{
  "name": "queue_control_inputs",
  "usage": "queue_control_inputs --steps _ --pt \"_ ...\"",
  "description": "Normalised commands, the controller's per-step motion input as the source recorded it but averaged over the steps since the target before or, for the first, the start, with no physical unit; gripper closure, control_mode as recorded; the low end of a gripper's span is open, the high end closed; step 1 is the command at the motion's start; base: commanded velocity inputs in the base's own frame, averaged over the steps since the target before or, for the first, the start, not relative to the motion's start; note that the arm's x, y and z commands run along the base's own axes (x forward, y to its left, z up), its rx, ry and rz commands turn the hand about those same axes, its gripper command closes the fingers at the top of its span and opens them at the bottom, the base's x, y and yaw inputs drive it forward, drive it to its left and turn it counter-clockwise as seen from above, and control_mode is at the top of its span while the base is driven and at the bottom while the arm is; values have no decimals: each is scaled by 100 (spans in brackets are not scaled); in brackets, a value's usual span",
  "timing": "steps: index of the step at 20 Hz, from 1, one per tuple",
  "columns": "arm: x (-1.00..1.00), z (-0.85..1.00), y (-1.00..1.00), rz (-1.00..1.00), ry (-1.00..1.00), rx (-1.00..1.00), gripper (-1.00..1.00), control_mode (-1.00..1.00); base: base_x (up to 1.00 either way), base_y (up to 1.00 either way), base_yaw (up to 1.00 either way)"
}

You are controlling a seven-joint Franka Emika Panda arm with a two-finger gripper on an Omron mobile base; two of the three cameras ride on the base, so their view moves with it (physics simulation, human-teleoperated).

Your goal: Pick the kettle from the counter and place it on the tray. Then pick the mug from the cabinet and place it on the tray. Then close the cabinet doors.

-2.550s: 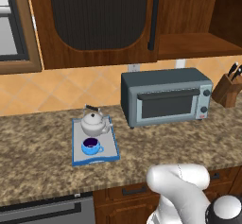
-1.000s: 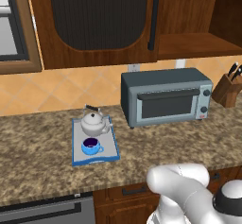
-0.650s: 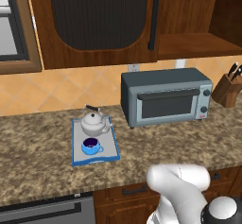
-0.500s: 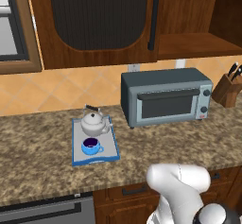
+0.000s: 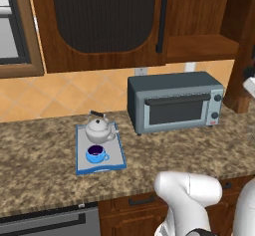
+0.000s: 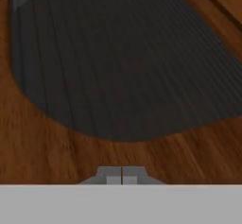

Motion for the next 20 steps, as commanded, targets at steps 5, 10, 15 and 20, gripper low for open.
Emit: queue_control_inputs --steps 5,10,15,20 --pt "78 13 17 -3 40 0 100 -100 0 0 0" --pt "78 40 7 -8 25 0 100 -100 0 0 0" --pt "91 38 0 -5 6 2 100 -100 0 0 0" --pt "81 43 0 -5 1 6 100 -100 0 0 0"
